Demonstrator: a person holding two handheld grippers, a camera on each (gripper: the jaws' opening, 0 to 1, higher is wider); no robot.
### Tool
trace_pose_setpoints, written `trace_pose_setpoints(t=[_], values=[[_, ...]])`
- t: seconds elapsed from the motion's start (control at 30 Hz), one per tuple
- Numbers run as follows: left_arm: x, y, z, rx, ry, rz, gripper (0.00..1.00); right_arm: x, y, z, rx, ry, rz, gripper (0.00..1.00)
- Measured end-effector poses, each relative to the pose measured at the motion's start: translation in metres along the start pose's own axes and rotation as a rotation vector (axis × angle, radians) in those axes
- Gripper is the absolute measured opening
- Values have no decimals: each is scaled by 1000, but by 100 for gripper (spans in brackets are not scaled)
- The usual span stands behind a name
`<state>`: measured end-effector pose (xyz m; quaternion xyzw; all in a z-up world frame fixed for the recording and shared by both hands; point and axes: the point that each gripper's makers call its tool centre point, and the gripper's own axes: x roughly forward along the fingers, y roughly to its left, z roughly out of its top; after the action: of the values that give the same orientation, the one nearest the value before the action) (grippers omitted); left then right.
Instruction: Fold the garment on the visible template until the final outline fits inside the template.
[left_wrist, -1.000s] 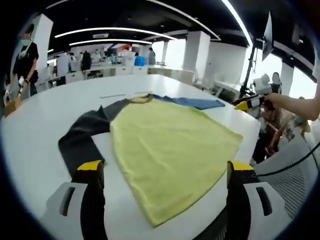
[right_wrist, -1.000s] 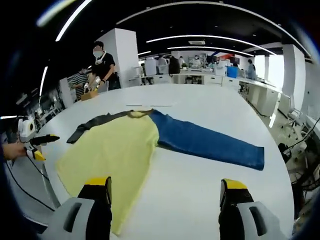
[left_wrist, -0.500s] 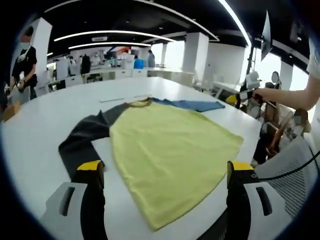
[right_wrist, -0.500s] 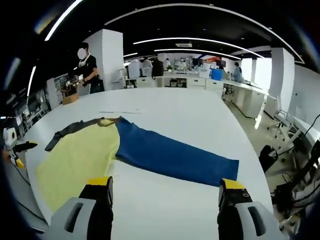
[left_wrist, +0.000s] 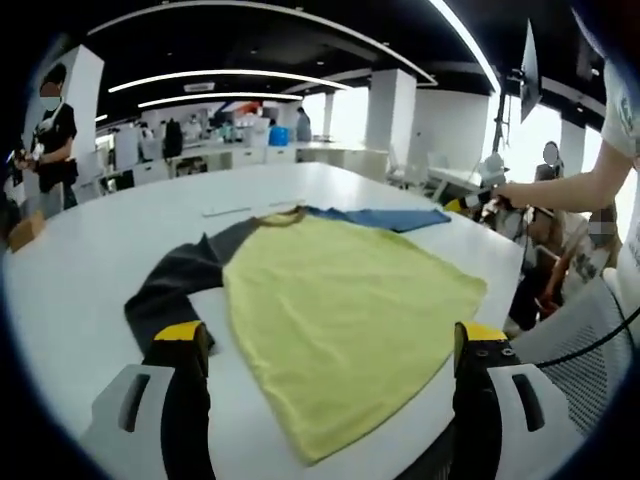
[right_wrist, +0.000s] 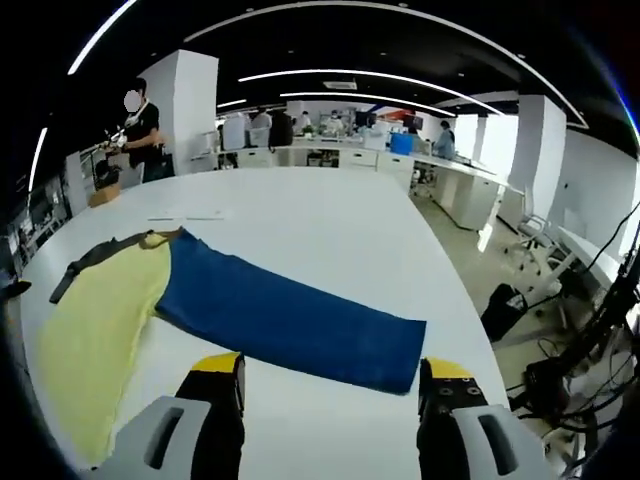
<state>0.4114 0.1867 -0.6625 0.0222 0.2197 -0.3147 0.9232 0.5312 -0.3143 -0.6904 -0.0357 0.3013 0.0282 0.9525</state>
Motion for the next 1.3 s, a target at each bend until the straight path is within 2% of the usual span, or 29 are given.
trace_pose_setpoints(t=[0.13, 0.2, 0.27, 0.5, 0.87, 1.07, 1.2, 1.3], values=[[0, 0, -3, 2, 14, -1, 99, 4, -12, -2, 52, -4, -41, 58], [0, 0, -6, -4, 24, 3, 99, 8, -22, -6, 25, 3, -79, 53], [1, 0, -8, -6, 32, 0, 99, 11, -27, -8, 49, 2, -89, 46], [3, 0, -10, -14, 38, 7, 99, 21, -43, -16, 95, 8, -141, 36], [1, 0, -14, -17, 53, 15, 97, 29, -51, -31, 105, 58, -175, 23], [-1, 4, -14, -10, 57, 23, 96, 28, -50, -40, 143, 89, -193, 16], [-2, 7, -13, -8, 56, 28, 95, 28, -52, -39, 159, 78, -208, 16], [-3, 6, -14, -5, 62, 26, 95, 29, -50, -39, 210, 77, -209, 11]])
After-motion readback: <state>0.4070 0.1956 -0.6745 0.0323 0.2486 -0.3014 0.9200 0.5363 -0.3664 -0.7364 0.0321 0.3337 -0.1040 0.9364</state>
